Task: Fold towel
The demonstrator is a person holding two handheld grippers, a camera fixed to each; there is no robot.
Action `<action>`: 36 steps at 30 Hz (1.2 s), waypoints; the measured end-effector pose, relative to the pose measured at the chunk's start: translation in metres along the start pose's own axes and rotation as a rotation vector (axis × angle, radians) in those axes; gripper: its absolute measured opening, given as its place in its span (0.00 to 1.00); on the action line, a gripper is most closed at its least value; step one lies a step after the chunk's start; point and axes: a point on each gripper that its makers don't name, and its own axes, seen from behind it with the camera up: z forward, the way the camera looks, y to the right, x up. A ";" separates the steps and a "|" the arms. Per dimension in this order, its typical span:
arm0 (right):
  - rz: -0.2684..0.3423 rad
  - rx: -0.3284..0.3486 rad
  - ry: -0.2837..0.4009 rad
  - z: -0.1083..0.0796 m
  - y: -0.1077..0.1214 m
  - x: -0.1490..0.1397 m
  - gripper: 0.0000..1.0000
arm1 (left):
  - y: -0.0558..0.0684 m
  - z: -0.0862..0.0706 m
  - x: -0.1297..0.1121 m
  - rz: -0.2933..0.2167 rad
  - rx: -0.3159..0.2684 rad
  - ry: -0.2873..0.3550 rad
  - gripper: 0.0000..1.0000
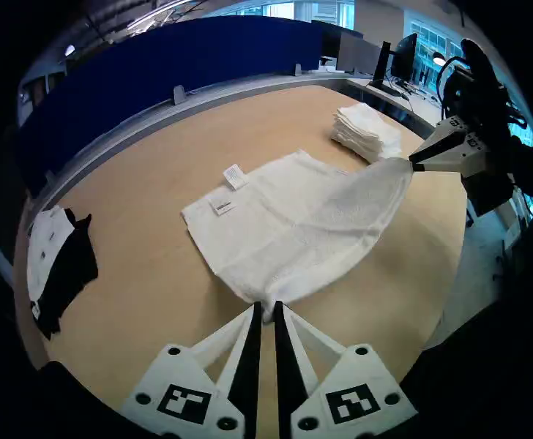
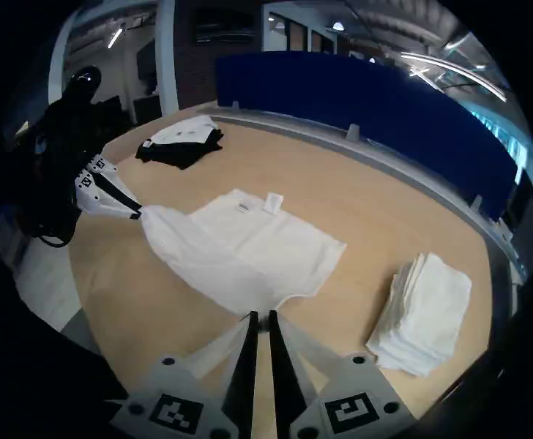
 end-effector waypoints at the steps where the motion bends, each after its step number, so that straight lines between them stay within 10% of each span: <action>1: 0.001 0.001 0.001 -0.003 -0.001 0.001 0.11 | 0.001 -0.003 0.001 -0.004 -0.001 0.001 0.12; 15: 0.014 0.006 -0.003 -0.015 0.000 -0.003 0.11 | 0.015 -0.012 0.004 -0.037 -0.013 -0.002 0.12; 36: 0.034 -0.014 -0.035 0.042 0.052 0.016 0.11 | -0.028 0.041 0.037 -0.107 0.009 -0.037 0.12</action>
